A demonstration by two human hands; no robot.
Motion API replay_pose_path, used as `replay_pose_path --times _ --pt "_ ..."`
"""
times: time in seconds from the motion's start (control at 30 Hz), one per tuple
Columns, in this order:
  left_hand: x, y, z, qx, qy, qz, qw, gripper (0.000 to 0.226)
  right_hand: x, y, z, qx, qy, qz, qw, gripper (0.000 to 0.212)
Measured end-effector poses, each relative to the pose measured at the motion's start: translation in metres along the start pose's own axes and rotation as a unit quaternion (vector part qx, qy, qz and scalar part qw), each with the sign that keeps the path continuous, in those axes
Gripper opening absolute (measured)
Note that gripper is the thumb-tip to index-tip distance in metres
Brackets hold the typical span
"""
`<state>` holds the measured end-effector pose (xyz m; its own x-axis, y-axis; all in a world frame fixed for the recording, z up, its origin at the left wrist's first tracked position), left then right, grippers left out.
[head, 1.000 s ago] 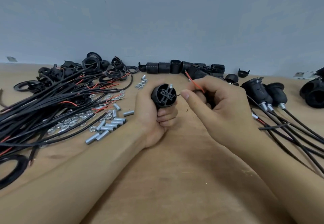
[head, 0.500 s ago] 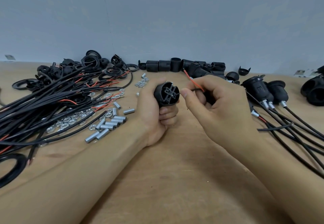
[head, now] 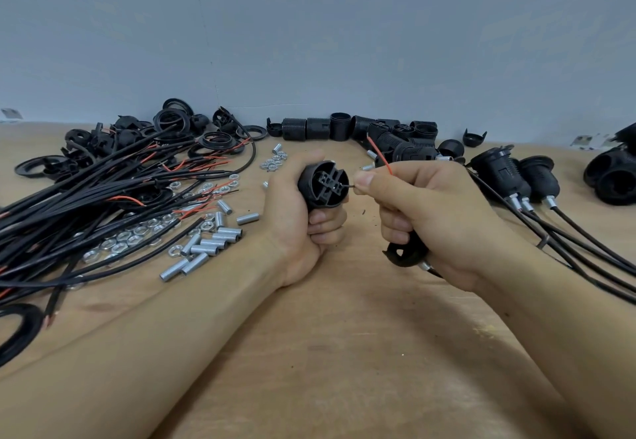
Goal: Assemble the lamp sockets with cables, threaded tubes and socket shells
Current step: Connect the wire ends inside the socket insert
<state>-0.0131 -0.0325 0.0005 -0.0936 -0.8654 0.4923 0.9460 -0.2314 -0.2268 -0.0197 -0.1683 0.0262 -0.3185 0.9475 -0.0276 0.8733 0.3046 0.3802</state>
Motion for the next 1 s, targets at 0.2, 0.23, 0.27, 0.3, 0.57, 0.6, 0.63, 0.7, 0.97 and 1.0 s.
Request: replay_pose_path --times 0.2,0.23,0.27,0.3,0.57,0.6,0.63,0.7,0.97,1.0 --pt "0.001 -0.001 0.0 -0.001 0.015 0.002 1.0 0.058 0.002 -0.001 0.001 0.031 0.028 0.018 0.999 0.025" --pt "0.001 0.0 0.0 -0.001 0.018 0.002 1.0 0.058 0.002 0.0 0.001 0.029 0.021 0.024 0.999 0.023" --pt "0.001 -0.001 0.0 0.001 0.02 0.004 1.0 0.058 0.002 -0.001 0.0 0.025 0.009 0.031 0.999 0.022" --pt "0.001 -0.001 0.0 0.004 0.02 0.007 1.0 0.058 0.003 -0.001 -0.001 0.02 -0.007 0.041 0.999 0.022" --pt "0.001 -0.001 -0.002 0.023 0.029 0.038 0.999 0.046 0.007 -0.009 -0.014 -0.176 -0.25 0.102 0.946 0.023" --pt "0.001 0.0 -0.003 0.023 0.035 0.041 0.998 0.043 0.01 -0.01 -0.015 -0.198 -0.272 0.093 0.937 0.019" --pt "0.001 0.001 -0.003 0.024 0.039 0.042 0.998 0.041 0.011 -0.011 -0.014 -0.21 -0.281 0.084 0.933 0.019" --pt "0.0 0.002 -0.003 0.026 0.043 0.043 0.998 0.039 0.012 -0.011 -0.012 -0.223 -0.276 0.073 0.932 0.019" --pt "0.0 0.002 -0.002 0.006 0.014 0.019 1.0 0.04 0.012 -0.012 -0.013 -0.272 -0.3 0.043 0.913 0.004" --pt "0.0 0.002 -0.003 0.006 0.012 0.019 1.0 0.041 0.012 -0.012 -0.012 -0.272 -0.302 0.04 0.913 0.004"
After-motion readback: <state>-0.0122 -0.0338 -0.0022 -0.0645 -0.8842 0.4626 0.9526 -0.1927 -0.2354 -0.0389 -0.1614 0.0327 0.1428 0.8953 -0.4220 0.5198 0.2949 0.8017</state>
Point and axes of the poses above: each hand's wrist, its own y-axis towards the middle knuckle, its own x-axis out of the palm, z = x × y, the point moved 3 cm from there along y, towards the middle knuckle, and after that the axes turned 11 degrees about -x, right-handed, at the moved point
